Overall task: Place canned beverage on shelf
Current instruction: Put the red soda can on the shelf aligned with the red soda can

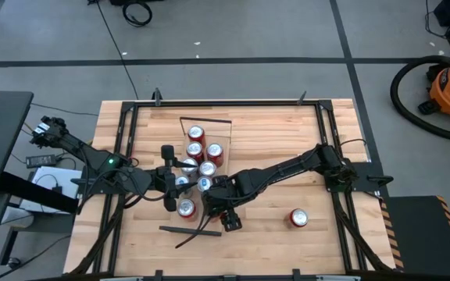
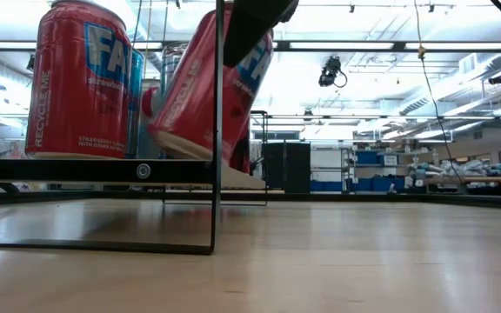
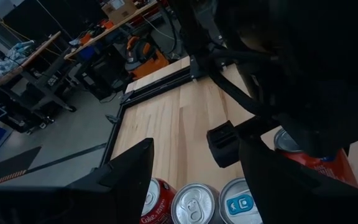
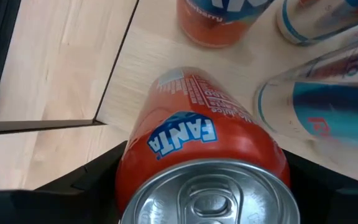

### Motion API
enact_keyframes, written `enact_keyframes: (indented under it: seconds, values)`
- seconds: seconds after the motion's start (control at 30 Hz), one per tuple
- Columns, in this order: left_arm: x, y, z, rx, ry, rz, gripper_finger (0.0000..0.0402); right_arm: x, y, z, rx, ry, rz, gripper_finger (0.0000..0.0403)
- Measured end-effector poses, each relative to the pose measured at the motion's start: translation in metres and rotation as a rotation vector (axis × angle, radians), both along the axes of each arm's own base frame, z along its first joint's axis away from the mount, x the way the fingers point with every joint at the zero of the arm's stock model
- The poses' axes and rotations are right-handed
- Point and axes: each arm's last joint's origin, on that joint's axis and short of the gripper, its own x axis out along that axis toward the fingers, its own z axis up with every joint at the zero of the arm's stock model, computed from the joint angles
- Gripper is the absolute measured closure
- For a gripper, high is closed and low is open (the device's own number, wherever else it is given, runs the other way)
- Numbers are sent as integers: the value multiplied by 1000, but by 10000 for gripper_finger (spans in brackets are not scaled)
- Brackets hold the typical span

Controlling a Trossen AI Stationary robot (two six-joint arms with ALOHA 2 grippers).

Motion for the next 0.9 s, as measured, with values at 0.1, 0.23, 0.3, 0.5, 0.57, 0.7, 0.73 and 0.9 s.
enact_keyframes:
  seconds: [0.1,0.23,0.3,0.5,0.57,0.7,0.73,0.9]
  values:
    - [0,0,0,0,0,0,153,0,0,0,1,0,6,79]
    - [0,0,0,0,0,0,153,0,0,0,2,-3,8,69]
    - [0,0,0,0,0,0,153,1,-1,0,3,-4,8,58]
    - [0,0,0,0,0,0,153,3,-1,0,12,-29,7,35]
    - [0,0,0,0,0,0,153,3,-1,0,7,-29,16,33]
    - [0,0,0,2,3,0,153,3,-1,0,1,-33,20,36]
    - [0,0,0,2,4,0,153,3,-1,0,1,-34,20,36]
    - [0,0,0,2,4,0,153,3,-1,0,1,-35,20,36]
